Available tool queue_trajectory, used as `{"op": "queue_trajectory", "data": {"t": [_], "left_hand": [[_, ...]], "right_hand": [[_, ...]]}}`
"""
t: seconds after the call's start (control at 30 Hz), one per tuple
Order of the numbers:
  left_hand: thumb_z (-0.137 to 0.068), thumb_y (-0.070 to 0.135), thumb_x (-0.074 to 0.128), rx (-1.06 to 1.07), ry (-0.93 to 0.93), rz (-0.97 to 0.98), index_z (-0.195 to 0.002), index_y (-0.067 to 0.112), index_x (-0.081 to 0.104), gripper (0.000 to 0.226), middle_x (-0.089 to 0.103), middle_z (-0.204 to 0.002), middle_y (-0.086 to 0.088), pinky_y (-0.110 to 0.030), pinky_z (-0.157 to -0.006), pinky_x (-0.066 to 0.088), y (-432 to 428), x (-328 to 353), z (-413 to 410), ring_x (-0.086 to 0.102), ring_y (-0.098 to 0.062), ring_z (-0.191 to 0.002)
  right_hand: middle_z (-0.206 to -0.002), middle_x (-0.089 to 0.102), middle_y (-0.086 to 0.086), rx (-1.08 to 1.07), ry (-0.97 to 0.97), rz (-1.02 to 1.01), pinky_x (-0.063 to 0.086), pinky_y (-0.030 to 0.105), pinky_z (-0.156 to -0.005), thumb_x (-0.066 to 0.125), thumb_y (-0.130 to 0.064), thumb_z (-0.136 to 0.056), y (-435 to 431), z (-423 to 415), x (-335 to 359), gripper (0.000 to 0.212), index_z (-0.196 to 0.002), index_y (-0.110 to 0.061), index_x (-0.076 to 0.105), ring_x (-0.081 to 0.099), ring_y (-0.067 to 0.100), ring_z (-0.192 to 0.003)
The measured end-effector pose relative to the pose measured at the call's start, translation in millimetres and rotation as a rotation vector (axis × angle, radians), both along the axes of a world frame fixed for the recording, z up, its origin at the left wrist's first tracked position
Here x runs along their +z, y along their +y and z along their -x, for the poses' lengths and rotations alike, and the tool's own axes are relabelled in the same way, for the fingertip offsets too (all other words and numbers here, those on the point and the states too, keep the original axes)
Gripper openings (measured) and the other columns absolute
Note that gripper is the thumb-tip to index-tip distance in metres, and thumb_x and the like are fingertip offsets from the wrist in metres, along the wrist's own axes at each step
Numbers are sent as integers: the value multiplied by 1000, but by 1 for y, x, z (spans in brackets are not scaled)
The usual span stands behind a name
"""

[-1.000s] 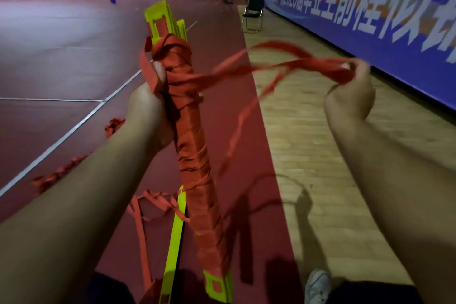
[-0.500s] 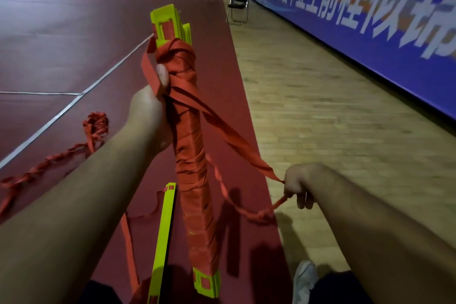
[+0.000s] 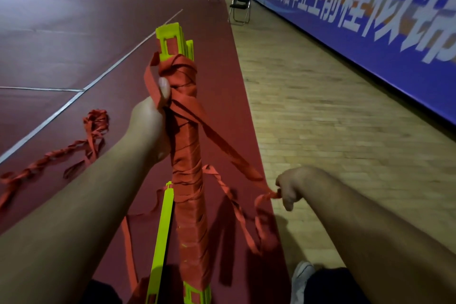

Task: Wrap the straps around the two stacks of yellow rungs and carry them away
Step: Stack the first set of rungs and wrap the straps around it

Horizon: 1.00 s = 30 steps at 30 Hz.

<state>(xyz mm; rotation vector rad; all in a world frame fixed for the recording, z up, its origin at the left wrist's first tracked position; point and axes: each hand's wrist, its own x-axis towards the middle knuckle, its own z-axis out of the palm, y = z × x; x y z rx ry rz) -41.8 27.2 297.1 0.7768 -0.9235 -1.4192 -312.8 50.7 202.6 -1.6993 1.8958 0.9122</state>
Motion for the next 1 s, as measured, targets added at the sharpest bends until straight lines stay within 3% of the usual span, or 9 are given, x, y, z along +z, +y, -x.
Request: {"op": "queue_trajectory", "data": {"t": [0.07,0.13,0.2,0.3,0.43,0.57,0.7,0.87,1.0], "left_hand": [[-96,46,53,-1,-34,-32,-127,3,61,54,70,-98,-10,-47,-92,56,3,-5,3,67,-28,-92],[-98,45,53,-7,-82,-48,-121,6,64,47,69,-96,-9,-47,-93,52,4,-8,6,65,-28,-90],[-101,36,54,3,-169,-45,-104,14,69,28,71,-81,0,-35,-77,55,1,-12,8,66,-17,-73],[-95,14,59,47,-304,1,-91,16,69,11,69,-71,-1,-27,-60,49,2,-12,9,61,-15,-61],[-96,11,55,69,-334,20,-83,15,64,17,65,-65,-1,-21,-52,47,4,-10,7,58,-13,-56],[-96,12,55,41,-338,2,-82,13,64,17,65,-68,-7,-25,-53,50,1,-12,1,60,-18,-57],[-96,10,56,56,-356,-1,-91,10,66,11,66,-76,-10,-23,-52,51,-1,-18,-3,61,-19,-63],[-96,14,57,50,-307,-33,-89,15,69,14,67,-70,-5,-27,-57,50,-6,-25,-5,60,-19,-60],[-97,7,52,45,-348,13,-94,10,69,18,67,-64,0,-23,-52,47,-11,-33,-9,60,-15,-54]], "right_hand": [[-142,54,9,-52,-373,335,43,29,-101,63,-20,-90,-3,-17,1,60,-147,-15,44,53,26,-129],[-140,57,3,-262,-1086,682,43,32,-107,62,-32,-86,-5,-42,11,57,-141,-29,47,54,19,-130],[-128,64,-7,-353,-1507,706,46,29,-101,60,-56,-80,-3,-69,28,58,-134,-36,48,60,7,-120],[-95,70,-8,-193,-1439,743,47,19,-82,66,-66,-80,3,-106,47,75,-139,-26,44,63,-3,-87],[-58,49,-12,-184,-1262,796,33,19,-54,59,-56,-88,-5,-114,46,40,-110,-23,55,42,-5,-46],[-59,46,-13,-97,-1247,782,33,17,-54,68,-47,-88,-7,-108,40,29,-81,-20,60,39,0,-52],[-90,62,-14,-108,-1348,754,46,15,-75,80,-40,-79,-11,-110,28,32,-101,-29,60,54,-1,-76],[-66,63,-3,-93,-1294,758,43,30,-61,77,-33,-80,-16,-111,18,26,-71,-18,58,51,4,-62],[-60,64,9,-279,-1585,560,46,31,-51,56,-5,-74,-17,-115,20,11,-82,-10,52,56,16,-47]]}}
